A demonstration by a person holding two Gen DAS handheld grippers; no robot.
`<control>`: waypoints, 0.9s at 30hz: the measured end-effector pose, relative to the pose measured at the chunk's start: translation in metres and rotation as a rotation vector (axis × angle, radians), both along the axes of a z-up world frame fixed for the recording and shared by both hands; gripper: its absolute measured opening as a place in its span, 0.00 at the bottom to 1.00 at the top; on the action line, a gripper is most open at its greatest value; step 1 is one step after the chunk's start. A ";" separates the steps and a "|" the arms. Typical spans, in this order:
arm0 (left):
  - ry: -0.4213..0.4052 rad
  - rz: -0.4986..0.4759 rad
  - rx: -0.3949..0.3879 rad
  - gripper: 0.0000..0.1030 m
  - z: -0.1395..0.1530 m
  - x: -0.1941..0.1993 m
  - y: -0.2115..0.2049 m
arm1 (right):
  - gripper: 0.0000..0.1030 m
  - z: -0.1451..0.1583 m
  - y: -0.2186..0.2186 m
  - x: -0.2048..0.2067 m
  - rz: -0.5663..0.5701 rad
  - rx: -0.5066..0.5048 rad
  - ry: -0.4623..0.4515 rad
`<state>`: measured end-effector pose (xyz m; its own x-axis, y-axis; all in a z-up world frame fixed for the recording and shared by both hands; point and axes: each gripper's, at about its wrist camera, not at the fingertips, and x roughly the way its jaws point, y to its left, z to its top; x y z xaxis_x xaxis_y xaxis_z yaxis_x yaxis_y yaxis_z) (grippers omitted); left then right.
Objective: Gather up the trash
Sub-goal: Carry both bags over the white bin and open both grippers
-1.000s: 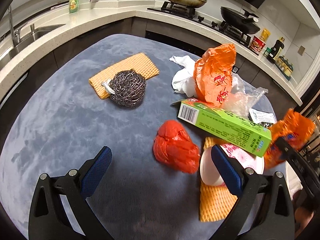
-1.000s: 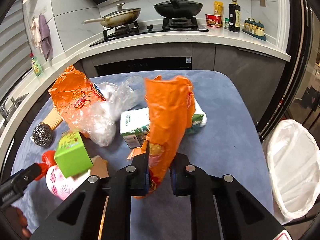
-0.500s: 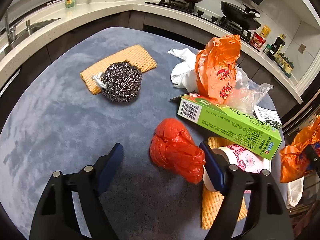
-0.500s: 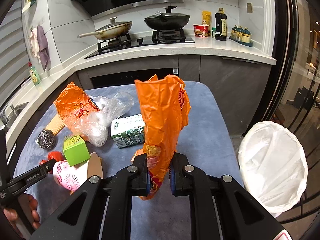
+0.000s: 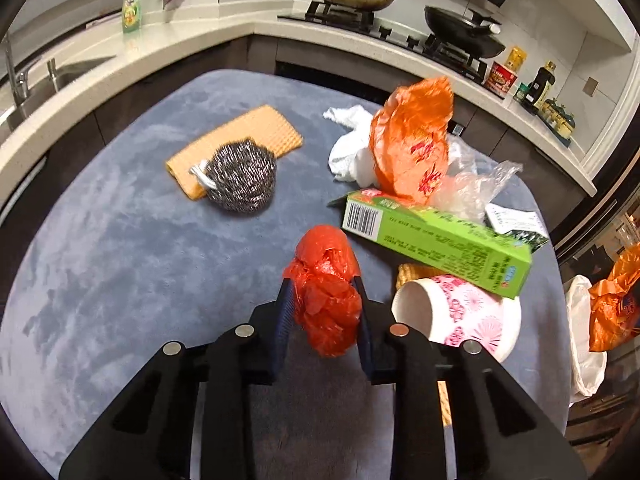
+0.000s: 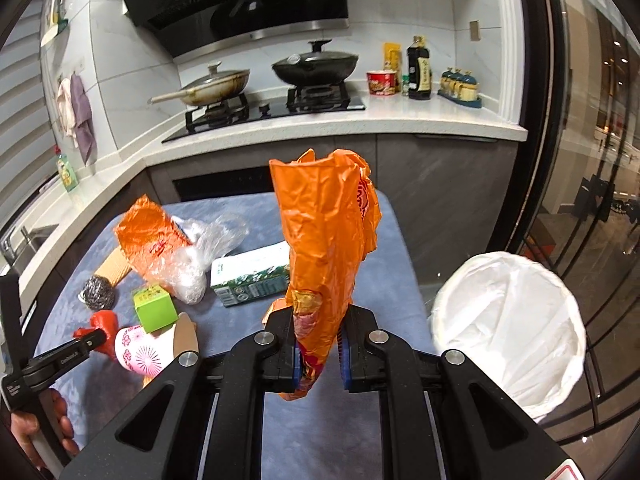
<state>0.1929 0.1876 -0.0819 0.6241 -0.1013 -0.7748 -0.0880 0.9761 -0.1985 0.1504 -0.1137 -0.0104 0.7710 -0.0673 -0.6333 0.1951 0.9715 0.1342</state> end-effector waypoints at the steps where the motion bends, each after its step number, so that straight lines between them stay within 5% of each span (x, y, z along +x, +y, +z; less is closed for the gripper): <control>1: -0.012 0.000 0.003 0.26 0.006 -0.003 0.000 | 0.12 0.003 -0.004 -0.004 -0.008 -0.001 -0.009; 13: -0.192 -0.157 0.017 0.25 0.101 -0.046 -0.061 | 0.12 0.055 -0.076 -0.066 -0.165 -0.025 -0.144; 19: -0.272 -0.340 -0.019 0.25 0.140 -0.067 -0.140 | 0.12 0.062 -0.123 -0.096 -0.256 -0.026 -0.163; 27: -0.284 -0.589 -0.054 0.26 0.146 -0.080 -0.251 | 0.12 0.043 -0.178 -0.104 -0.322 0.032 -0.120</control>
